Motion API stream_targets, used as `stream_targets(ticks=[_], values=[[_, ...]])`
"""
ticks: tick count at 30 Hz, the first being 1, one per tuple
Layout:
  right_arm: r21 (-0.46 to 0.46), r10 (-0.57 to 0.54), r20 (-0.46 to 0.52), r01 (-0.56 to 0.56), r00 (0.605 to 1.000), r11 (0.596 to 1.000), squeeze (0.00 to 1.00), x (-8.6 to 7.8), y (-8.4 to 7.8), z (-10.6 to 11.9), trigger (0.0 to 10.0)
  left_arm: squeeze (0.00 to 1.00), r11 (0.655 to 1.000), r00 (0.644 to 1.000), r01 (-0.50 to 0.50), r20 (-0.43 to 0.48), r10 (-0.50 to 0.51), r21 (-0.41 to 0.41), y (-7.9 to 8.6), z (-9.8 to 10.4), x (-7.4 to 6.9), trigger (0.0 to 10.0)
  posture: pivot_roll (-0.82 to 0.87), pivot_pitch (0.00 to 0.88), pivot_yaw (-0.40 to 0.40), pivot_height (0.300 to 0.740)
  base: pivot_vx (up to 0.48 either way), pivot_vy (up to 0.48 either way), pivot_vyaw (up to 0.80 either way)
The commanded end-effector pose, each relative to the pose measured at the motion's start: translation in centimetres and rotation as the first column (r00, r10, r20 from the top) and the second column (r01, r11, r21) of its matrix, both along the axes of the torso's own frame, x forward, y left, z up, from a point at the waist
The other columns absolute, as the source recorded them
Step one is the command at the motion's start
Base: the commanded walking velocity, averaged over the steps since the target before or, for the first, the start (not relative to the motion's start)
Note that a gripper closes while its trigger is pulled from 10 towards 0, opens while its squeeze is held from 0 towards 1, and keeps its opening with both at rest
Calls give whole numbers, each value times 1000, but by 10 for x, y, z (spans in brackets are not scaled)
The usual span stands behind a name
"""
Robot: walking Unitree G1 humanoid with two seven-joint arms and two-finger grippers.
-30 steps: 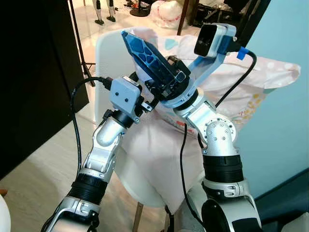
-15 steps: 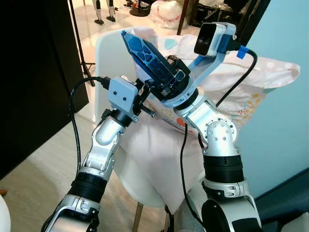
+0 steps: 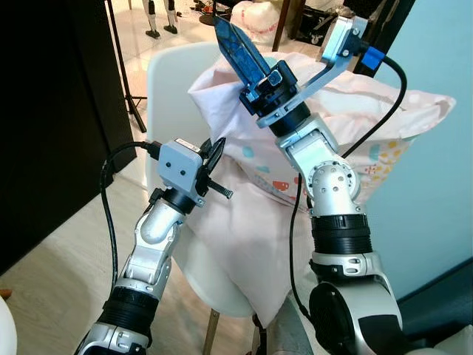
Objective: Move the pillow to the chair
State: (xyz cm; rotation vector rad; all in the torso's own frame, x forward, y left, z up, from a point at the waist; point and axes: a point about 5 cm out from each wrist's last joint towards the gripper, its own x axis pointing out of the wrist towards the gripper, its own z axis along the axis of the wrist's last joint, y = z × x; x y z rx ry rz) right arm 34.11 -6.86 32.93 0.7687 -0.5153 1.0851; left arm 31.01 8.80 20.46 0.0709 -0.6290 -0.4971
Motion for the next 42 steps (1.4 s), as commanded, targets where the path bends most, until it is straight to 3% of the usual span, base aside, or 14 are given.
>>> stream_targets(ticks=[1,8,13,14,21,26,32,33,34,37,38,39,40,42], values=[[3,-36,14,36,999,999,0,2,-5,6,10000,0,1000,1000,0,2,0,6,-3,-3,-4,0,-18,107,-128,553,0,0,0],[107,33,19,-35,999,994,0,2,-15,17,10000,0,1000,1000,-3,-3,3,5,-2,-3,-5,0,-22,110,-125,553,0,0,0],[-23,78,102,-76,992,997,0,-7,-13,10,10000,0,1000,1000,-4,-3,4,7,-3,-3,-6,0,-21,113,-125,553,0,0,0],[-71,108,130,-99,986,993,1000,-11,-10,5,10000,0,1000,1000,-5,-3,5,6,-3,-2,-6,0,-21,124,-124,553,0,0,0],[-181,320,216,-284,923,942,1000,-38,-1,-8,10000,0,1000,1000,-11,0,11,0,-2,0,-6,0,-28,128,-123,553,0,0,0],[-170,418,244,-386,875,907,1000,-53,-7,-13,10000,0,1000,1000,-28,-3,28,-6,1,-1,-5,0,-30,129,-119,553,0,0,0],[-32,407,255,-413,877,910,1000,-48,-24,-7,10000,0,998,998,-57,-14,57,-9,10,-3,-4,0,-28,129,-121,553,0,0,0],[14,398,258,-416,880,909,1000,-46,-29,-5,10000,0,998,998,-61,-16,61,-8,11,-4,-5,0,-28,129,-122,553,0,0,0],[132,358,251,-398,899,908,1000,-37,-43,2,10000,0,998,997,-69,-17,69,-7,13,-4,-5,0,-25,128,-125,553,0,0,0],[226,296,209,-341,932,912,1000,-25,-55,7,10000,0,997,997,-78,-17,78,-9,15,-5,-6,0,-25,130,-124,553,0,0,0],[251,270,180,-309,946,917,671,-21,-58,8,10000,0,997,997,-81,-19,81,-10,15,-5,-6,0,-24,129,-121,553,0,0,0],[251,270,180,-309,946,917,671,-21,-58,8,10000,0,997,997,-81,-19,81,-10,15,-5,-6,0,-24,129,-121,553,0,0,0],[285,232,129,-260,964,923,0,-12,-62,9,10000,0,996,996,-83,-21,83,-11,16,-5,-6,0,-23,140,-117,553,0,0,0],[313,199,72,-211,977,926,0,-3,-65,10,10000,0,996,996,-84,-22,84,-10,17,-5,-6,0,-23,146,-117,553,0,0,0]])
